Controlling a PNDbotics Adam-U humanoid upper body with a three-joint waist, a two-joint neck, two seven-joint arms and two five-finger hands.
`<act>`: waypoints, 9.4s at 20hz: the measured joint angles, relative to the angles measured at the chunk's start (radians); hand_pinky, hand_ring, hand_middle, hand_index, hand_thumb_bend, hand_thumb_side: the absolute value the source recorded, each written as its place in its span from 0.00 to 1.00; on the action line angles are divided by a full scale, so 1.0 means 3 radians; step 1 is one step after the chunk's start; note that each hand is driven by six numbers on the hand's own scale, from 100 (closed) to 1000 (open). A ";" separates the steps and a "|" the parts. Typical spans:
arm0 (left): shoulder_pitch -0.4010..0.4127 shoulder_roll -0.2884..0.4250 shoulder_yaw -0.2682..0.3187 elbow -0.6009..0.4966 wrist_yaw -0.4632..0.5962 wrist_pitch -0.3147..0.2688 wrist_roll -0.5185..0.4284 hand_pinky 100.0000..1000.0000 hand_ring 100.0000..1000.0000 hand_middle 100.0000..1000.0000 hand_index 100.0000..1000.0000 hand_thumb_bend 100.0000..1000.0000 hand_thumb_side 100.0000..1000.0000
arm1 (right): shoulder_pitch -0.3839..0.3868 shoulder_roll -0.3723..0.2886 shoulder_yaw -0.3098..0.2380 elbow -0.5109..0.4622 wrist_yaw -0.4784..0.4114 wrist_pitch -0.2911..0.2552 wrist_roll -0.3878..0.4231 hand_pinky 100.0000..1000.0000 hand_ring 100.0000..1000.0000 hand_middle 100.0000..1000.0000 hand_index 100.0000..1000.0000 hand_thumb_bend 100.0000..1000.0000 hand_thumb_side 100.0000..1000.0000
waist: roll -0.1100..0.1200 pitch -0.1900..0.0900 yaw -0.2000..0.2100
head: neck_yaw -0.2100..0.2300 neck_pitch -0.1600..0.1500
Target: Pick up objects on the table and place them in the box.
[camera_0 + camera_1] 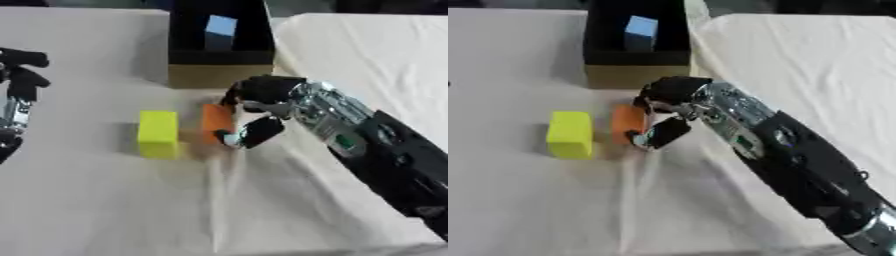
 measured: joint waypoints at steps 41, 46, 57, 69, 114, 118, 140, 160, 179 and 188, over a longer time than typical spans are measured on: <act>-0.0051 -0.0004 -0.0017 0.0000 -0.0004 -0.0037 -0.0078 0.67 0.55 0.64 0.77 0.00 0.90 | -0.1478 0.0824 -0.1491 0.2117 0.1527 0.0661 -0.0629 0.85 0.83 0.61 0.80 0.00 0.82 | 0.0044 0.0095 0.0145 | -0.0167 -0.0157; -0.0058 -0.0005 -0.0022 0.0000 -0.0004 -0.0044 -0.0085 0.67 0.55 0.64 0.77 0.00 0.89 | -0.1495 0.0907 -0.1557 0.2358 0.1575 0.0698 -0.0671 0.86 0.85 0.64 0.81 0.00 0.83 | 0.0047 0.0107 0.0160 | -0.0193 -0.0163; -0.0061 -0.0007 -0.0023 0.0000 -0.0004 -0.0045 -0.0114 0.67 0.55 0.64 0.77 0.00 0.90 | -0.1581 0.0991 -0.1633 0.2583 0.1749 0.0787 -0.0761 0.91 0.97 0.87 0.93 0.14 0.84 | 0.0053 0.0106 0.0173 | -0.0202 -0.0190; -0.0061 -0.0022 -0.0023 0.0000 -0.0004 -0.0055 -0.0135 0.67 0.55 0.64 0.77 0.00 0.89 | -0.1579 0.1009 -0.1676 0.2463 0.2187 0.0903 -0.0642 0.93 0.99 0.88 0.97 0.23 0.92 | 0.0053 0.0106 0.0167 | -0.0194 -0.0190; -0.1148 0.1618 -0.1118 0.0000 -0.0494 0.0288 -0.0535 0.73 0.71 0.71 0.82 0.05 1.00 | -0.0797 0.0210 -0.1486 -0.0426 0.0732 0.0913 -0.1083 0.90 0.95 0.79 0.92 0.00 1.00 | 0.0194 0.0100 -0.0005 | -0.0016 -0.0124; -0.1334 0.1685 -0.1360 -0.0001 -0.0329 0.0431 -0.0943 0.76 0.74 0.73 0.83 0.24 1.00 | -0.0783 0.0210 -0.1486 -0.0480 0.0724 0.0924 -0.1093 0.90 0.95 0.79 0.92 0.00 1.00 | 0.0213 0.0100 -0.0019 | -0.0016 -0.0110; -0.1651 0.1630 -0.1768 0.0050 -0.0211 0.1005 -0.2201 0.82 0.84 0.83 0.93 0.50 0.84 | -0.0697 0.0215 -0.1490 -0.0518 0.0727 0.0938 -0.1009 0.90 0.94 0.78 0.90 0.00 1.00 | 0.0250 0.0095 -0.0031 | -0.0044 -0.0097; -0.1757 0.1378 -0.1776 0.0955 -0.0766 0.0520 -0.1907 0.82 0.87 0.85 0.94 0.54 0.78 | -0.0670 0.0247 -0.1531 -0.0572 0.0687 0.0963 -0.0985 0.89 0.93 0.76 0.89 0.00 1.00 | 0.0257 0.0119 -0.0103 | -0.0026 -0.0100; -0.1767 0.1212 -0.1833 0.1511 -0.0844 0.0286 -0.1949 0.75 0.79 0.75 0.84 0.51 0.73 | -0.0638 0.0282 -0.1601 -0.0622 0.0615 0.1013 -0.1023 0.89 0.93 0.75 0.89 0.00 1.00 | 0.0249 0.0149 -0.0166 | -0.0014 -0.0104; -0.1771 0.1193 -0.1829 0.1549 -0.1170 0.0271 -0.1376 0.58 0.55 0.46 0.55 0.16 0.50 | -0.0605 0.0302 -0.1639 -0.0649 0.0546 0.1027 -0.1023 0.89 0.93 0.74 0.89 0.00 1.00 | 0.0251 0.0149 -0.0171 | -0.0016 -0.0104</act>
